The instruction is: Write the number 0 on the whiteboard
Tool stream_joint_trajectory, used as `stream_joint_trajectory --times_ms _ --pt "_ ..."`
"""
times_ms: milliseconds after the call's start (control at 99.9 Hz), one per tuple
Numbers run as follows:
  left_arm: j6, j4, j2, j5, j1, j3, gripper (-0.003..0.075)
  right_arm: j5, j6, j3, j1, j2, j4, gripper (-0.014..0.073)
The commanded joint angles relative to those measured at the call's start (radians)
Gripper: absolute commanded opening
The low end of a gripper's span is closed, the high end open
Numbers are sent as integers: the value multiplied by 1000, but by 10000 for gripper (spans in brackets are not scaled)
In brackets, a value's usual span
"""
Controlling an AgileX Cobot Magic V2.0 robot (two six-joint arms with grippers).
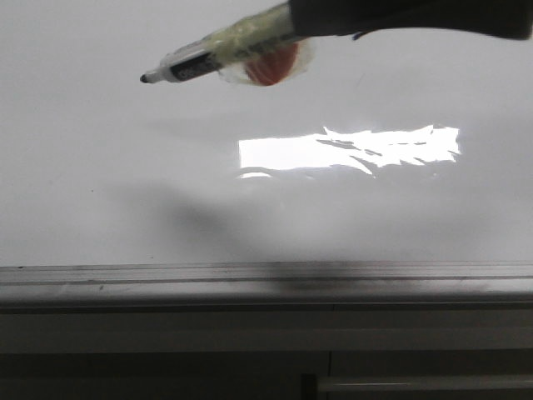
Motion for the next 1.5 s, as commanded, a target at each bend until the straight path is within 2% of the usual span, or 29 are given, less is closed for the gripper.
stream_joint_trajectory --times_ms 0,250,471,601,751,1121,1291,1492 --pt "-10 40 12 -45 -2 -30 -20 -52 -1 -67 1 41 0 -68" --pt "-10 44 12 -1 -2 -30 -20 -111 -1 -123 -31 112 37 -68" --pt "-10 71 12 8 -2 -30 -20 171 -1 -186 -201 132 48 -68" --pt "-10 93 12 8 -2 -30 -20 211 -1 -202 -272 135 42 -68" --pt "-10 105 12 8 -2 -30 -20 256 -1 -203 -297 142 28 -68" --pt "-10 107 12 8 -2 -30 -20 72 -1 -204 -297 155 7 -68" --pt "-10 107 12 8 -2 -30 -20 -56 -1 -204 -297 141 7 -69" --pt "-10 107 12 8 -2 -30 -20 -76 -1 -193 -303 113 63 -68"
